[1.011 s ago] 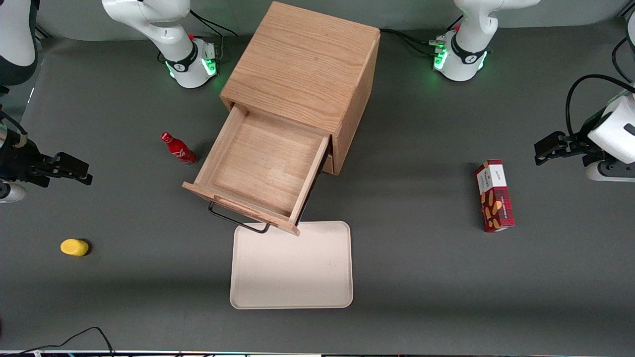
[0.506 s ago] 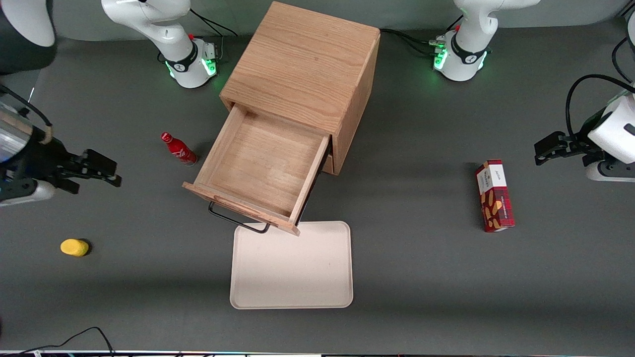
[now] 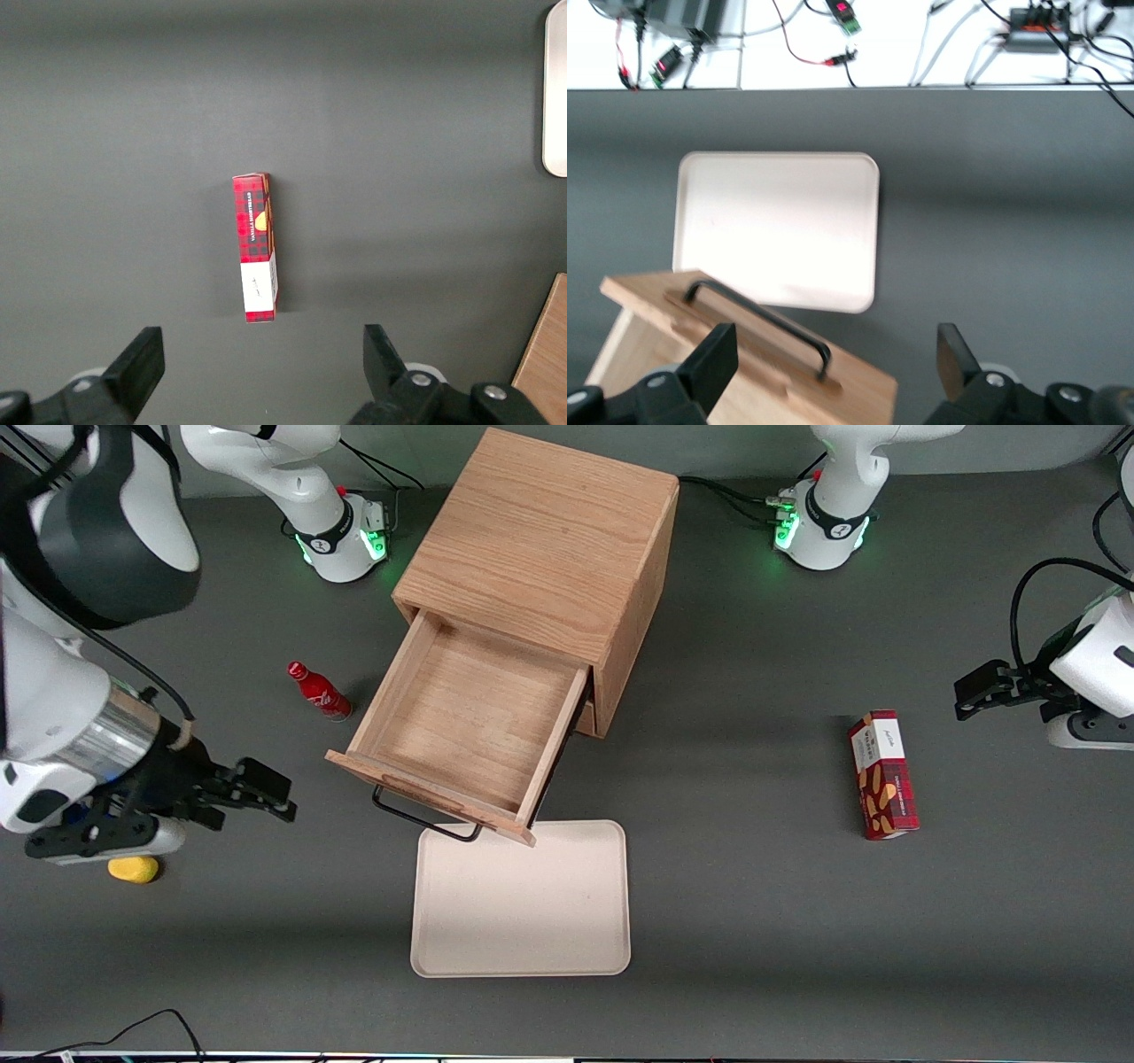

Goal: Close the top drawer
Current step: 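Move the right gripper toward the front of the open wooden drawer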

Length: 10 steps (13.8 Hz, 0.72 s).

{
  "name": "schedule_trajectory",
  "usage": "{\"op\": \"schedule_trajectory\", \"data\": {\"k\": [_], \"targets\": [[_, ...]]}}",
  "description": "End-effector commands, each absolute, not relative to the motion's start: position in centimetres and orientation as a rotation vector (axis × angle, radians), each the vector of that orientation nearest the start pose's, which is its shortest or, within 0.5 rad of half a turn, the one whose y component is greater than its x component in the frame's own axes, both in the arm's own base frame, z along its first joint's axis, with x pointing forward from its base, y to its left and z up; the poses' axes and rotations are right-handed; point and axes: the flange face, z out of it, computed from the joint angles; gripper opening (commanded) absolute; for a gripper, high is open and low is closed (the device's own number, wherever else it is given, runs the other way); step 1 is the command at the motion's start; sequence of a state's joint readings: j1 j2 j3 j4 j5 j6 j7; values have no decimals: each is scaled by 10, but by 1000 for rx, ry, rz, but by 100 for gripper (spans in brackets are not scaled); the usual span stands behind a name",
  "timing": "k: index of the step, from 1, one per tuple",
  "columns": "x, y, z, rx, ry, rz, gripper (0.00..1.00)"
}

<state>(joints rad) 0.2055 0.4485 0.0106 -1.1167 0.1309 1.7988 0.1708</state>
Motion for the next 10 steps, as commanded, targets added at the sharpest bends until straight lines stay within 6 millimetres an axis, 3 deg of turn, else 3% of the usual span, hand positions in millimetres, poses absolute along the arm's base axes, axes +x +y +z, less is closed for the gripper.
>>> {"op": "schedule_trajectory", "data": {"k": [1,4,10], "targets": [[700,174,577,-2901,-9,-331,100],[698,172,570,-2923,-198,-299,100],[708,174,549,-2857,-901,-346,100]]}}
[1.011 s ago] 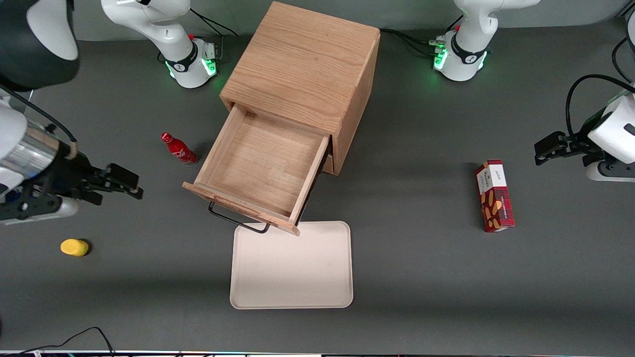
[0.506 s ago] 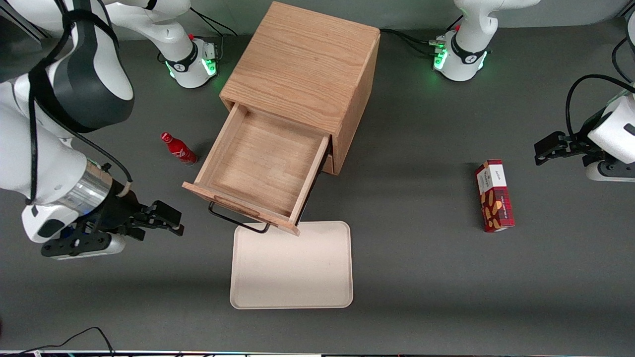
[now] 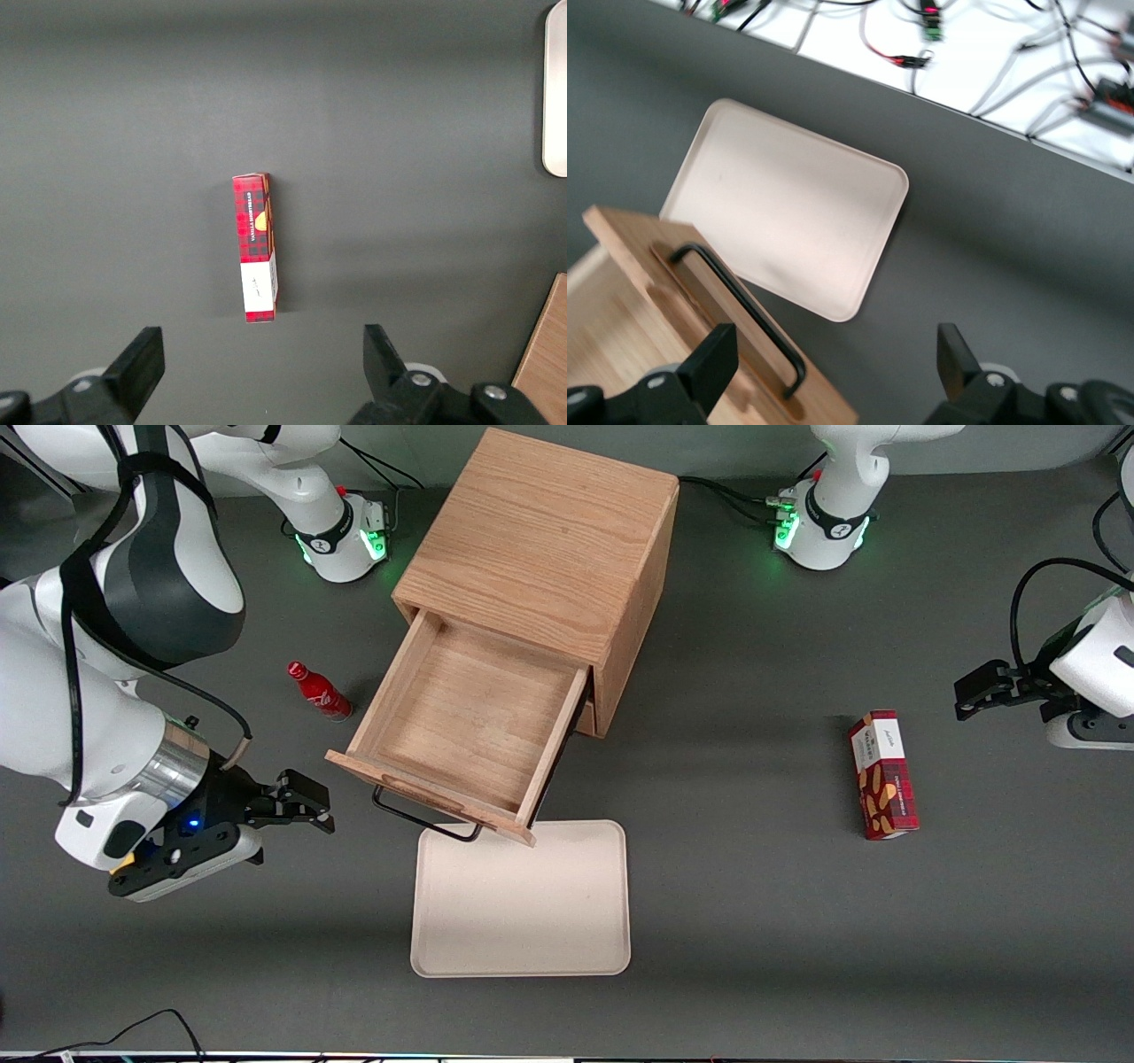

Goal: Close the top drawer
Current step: 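Move the right gripper toward the front of the open wooden drawer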

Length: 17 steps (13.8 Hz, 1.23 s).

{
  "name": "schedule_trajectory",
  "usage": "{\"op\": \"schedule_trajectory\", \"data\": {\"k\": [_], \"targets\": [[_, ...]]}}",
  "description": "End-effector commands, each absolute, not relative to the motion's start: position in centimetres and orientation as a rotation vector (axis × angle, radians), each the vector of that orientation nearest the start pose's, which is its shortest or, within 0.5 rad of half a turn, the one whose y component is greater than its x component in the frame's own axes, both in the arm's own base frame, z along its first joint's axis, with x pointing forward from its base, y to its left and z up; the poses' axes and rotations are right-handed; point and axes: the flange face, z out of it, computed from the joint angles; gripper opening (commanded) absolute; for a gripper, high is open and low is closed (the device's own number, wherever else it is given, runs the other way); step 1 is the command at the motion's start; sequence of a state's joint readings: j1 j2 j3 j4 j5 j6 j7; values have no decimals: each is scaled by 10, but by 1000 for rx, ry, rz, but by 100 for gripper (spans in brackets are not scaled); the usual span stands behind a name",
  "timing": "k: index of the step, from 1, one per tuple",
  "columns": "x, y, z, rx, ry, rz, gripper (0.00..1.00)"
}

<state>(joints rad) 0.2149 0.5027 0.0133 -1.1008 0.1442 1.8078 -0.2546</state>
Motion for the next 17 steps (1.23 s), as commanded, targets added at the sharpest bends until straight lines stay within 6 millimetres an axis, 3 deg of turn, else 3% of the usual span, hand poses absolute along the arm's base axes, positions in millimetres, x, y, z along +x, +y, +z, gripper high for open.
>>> {"op": "schedule_trajectory", "data": {"k": [1,4,8,11,17], "targets": [[713,173,550,-2833,-994,-399,100],[725,179,526,-2799,-1105,-430,100],[737,201,489,-2746,-1233,-442,100],[733,218,466,-2730,-1269,-352,100],[719,224,451,-2700,-1291,-156,100]]}}
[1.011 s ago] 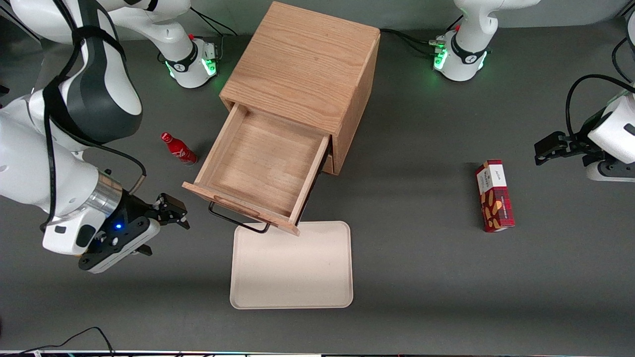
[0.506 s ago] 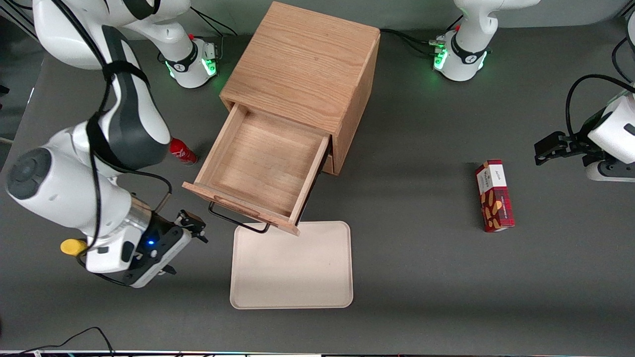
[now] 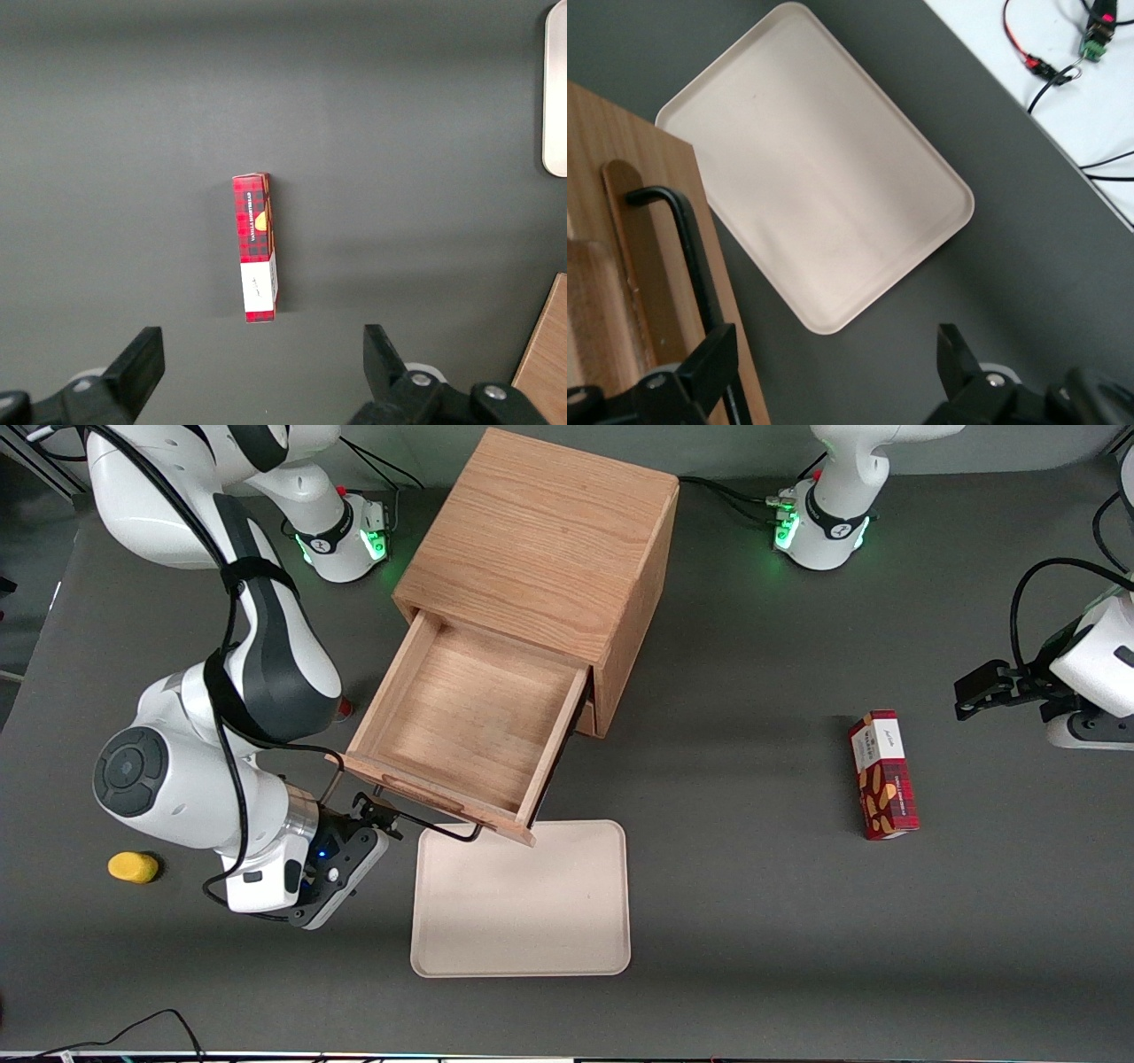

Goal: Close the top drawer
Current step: 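Press the right gripper against the drawer front beside its black handle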

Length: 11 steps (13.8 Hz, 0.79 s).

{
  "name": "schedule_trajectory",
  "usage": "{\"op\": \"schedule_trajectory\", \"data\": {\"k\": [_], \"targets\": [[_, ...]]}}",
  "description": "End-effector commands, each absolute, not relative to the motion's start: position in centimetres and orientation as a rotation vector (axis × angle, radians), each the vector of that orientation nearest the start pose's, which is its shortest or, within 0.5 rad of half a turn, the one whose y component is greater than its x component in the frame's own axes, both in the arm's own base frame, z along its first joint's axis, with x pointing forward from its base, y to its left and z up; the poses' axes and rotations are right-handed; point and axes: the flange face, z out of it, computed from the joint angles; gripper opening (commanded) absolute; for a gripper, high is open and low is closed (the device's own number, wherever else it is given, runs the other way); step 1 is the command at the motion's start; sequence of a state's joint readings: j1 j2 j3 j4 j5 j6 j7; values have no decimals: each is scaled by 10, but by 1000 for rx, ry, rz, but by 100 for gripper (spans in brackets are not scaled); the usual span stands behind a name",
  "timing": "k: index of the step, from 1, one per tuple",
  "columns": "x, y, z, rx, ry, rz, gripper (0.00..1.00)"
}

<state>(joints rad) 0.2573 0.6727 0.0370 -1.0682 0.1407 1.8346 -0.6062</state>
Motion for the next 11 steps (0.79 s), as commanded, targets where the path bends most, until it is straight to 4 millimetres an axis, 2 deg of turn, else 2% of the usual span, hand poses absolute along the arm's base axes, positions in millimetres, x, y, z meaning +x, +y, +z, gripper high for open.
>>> {"op": "schedule_trajectory", "data": {"k": [1,3,5,9,11], "targets": [[717,228,450,-2688,-1297,-146,100],[713,239,446,-2661,-1312,-125,100],[713,240,442,-2657,-1315,-116,100],[715,241,422,-2641,-1340,-81,100],[714,243,422,-2636,-1336,-79,100]]}}
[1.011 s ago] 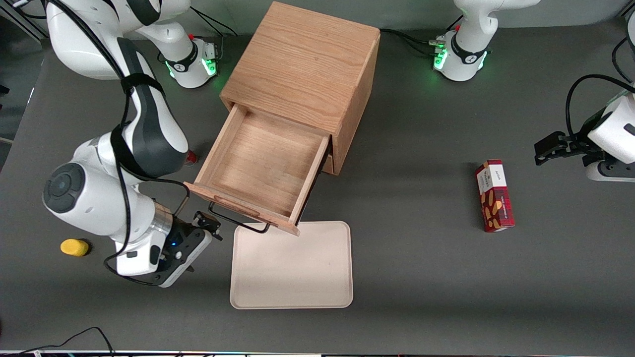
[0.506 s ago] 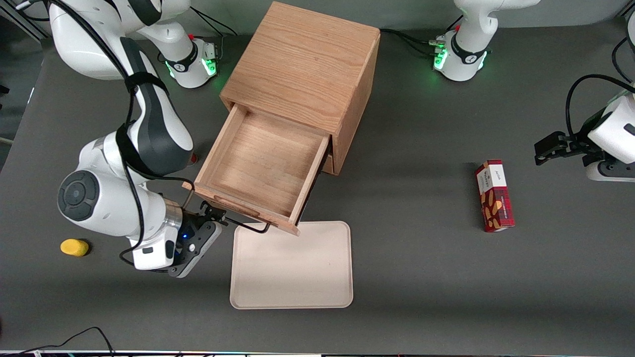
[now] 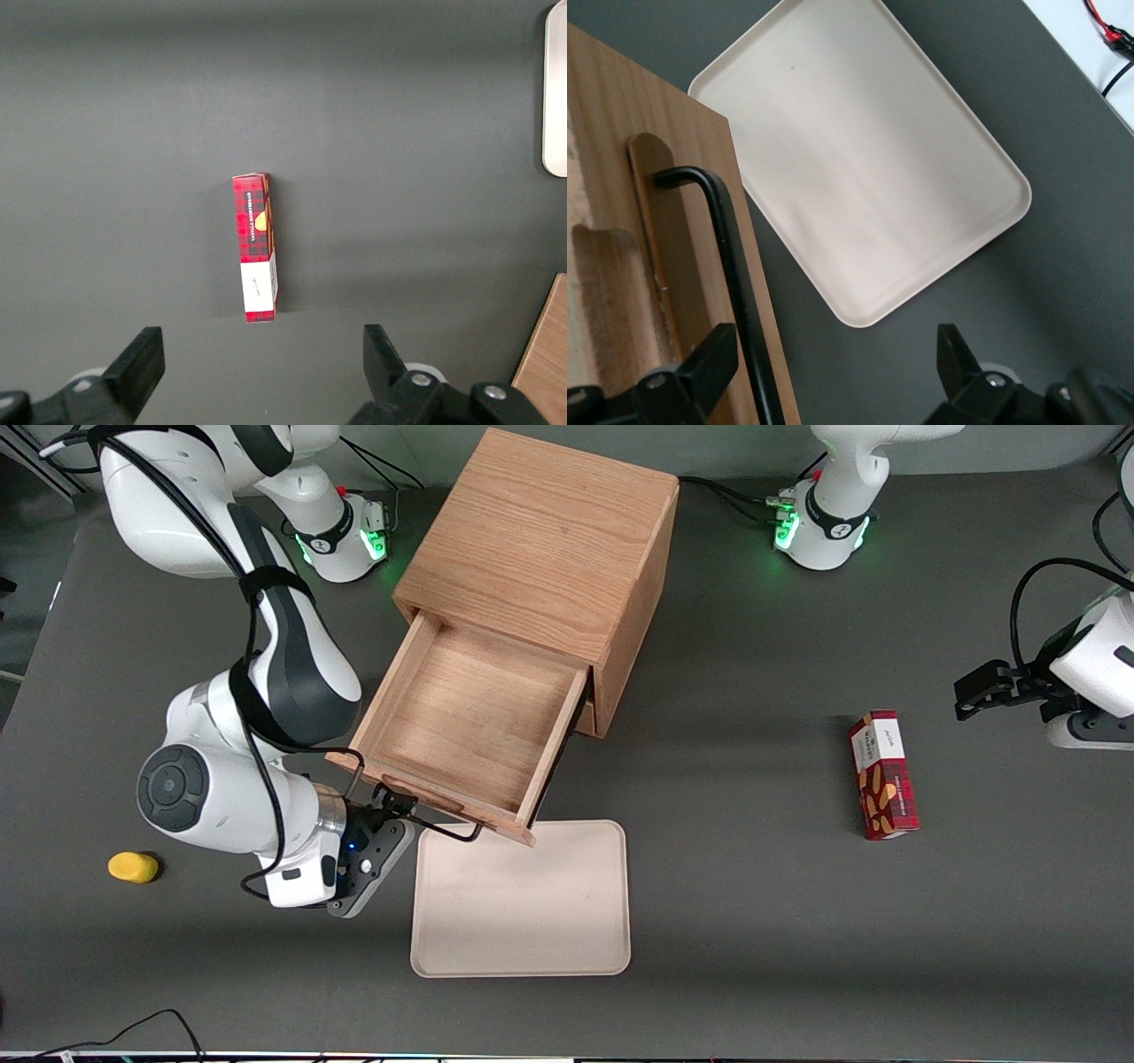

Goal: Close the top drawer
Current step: 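Press the right gripper against the drawer front beside its black handle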

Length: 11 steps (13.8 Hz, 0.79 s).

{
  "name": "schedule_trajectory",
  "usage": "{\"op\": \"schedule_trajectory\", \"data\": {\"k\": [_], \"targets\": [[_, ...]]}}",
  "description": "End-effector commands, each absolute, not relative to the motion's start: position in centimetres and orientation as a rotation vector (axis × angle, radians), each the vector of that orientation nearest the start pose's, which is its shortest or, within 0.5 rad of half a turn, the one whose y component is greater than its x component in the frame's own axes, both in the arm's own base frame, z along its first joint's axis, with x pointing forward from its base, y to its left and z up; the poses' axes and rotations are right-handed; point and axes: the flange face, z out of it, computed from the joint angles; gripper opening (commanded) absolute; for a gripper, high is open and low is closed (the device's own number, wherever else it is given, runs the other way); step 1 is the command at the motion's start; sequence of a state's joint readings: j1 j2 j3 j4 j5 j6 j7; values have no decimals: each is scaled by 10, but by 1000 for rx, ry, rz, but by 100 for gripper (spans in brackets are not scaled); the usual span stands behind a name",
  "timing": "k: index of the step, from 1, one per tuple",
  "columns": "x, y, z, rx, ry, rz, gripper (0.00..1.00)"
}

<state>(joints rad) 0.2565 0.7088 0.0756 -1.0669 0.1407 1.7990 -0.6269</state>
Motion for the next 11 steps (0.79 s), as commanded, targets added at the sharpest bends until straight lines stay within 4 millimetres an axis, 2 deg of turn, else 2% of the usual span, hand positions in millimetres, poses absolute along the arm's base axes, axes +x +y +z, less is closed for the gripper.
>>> {"op": "schedule_trajectory", "data": {"k": [1,8,11], "targets": [[714,243,422,-2634,-1337,-77,100],[710,250,415,-2614,-1353,-43,100],[706,249,400,-2615,-1340,7,100]]}}
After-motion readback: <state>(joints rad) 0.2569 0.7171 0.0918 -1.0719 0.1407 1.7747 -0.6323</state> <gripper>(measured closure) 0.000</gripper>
